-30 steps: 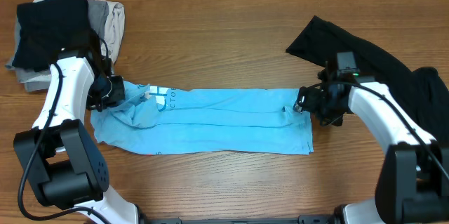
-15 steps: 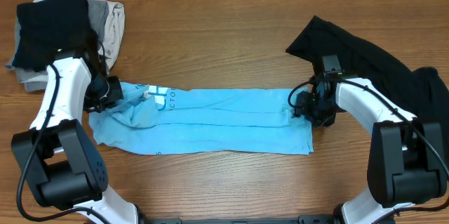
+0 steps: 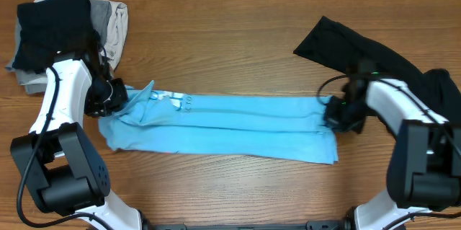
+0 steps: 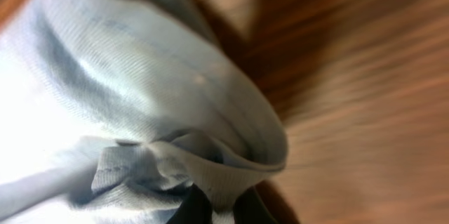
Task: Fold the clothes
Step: 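Fold the right end toward the left gripper with the right gripper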
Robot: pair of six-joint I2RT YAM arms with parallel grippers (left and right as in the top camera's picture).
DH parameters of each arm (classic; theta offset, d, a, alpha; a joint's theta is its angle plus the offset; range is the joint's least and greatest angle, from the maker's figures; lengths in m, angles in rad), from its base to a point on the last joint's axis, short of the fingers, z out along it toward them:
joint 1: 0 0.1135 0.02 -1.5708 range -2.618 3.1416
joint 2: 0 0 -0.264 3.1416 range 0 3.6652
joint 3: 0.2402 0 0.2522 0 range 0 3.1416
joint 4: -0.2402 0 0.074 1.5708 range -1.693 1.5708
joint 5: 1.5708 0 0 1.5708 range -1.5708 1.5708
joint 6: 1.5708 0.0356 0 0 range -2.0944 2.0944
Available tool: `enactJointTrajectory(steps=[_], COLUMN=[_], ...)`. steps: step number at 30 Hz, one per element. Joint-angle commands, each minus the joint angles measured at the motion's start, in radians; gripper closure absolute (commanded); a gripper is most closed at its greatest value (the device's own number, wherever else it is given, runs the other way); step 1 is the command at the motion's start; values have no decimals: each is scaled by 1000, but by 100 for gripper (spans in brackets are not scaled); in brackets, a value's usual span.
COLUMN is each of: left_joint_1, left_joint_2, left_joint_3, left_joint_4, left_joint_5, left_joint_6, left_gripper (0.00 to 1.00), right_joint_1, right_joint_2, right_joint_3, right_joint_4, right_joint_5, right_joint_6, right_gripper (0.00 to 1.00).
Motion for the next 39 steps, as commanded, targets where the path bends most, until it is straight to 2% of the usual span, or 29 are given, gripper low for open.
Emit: enactJointTrajectory(steps=[1, 6, 11, 16, 25, 33, 39], left_joint_1=[-3, -15, -47, -109, -183, -183, -183], left_joint_2=[-23, -23, -23, -23, -21, -21, -21], left_joint_3=[18, 18, 18, 18, 18, 18, 18], left_joint_4=[10, 12, 29, 77, 143, 153, 166], left_joint_5=[56, 79, 79, 79, 74, 71, 71], left_joint_6=[-13, -12, -13, -13, -27, -39, -39], left_gripper=[96, 96, 96, 96, 96, 96, 96], right_joint_1=[-108, -180, -127, 8, 277, 543, 655], right_joint_2=[5, 5, -22, -100, -233, -225, -161], right_joint_3=[83, 163, 206, 206, 207, 206, 206], right_joint_4=[-43, -118, -161, -181, -151, 10, 124], right_joint_5=[66, -31, -142, -153, -154, -54, -32], right_joint_6=[-73, -160, -203, -193, -60, 112, 155], right_gripper=[96, 96, 96, 96, 96, 96, 96])
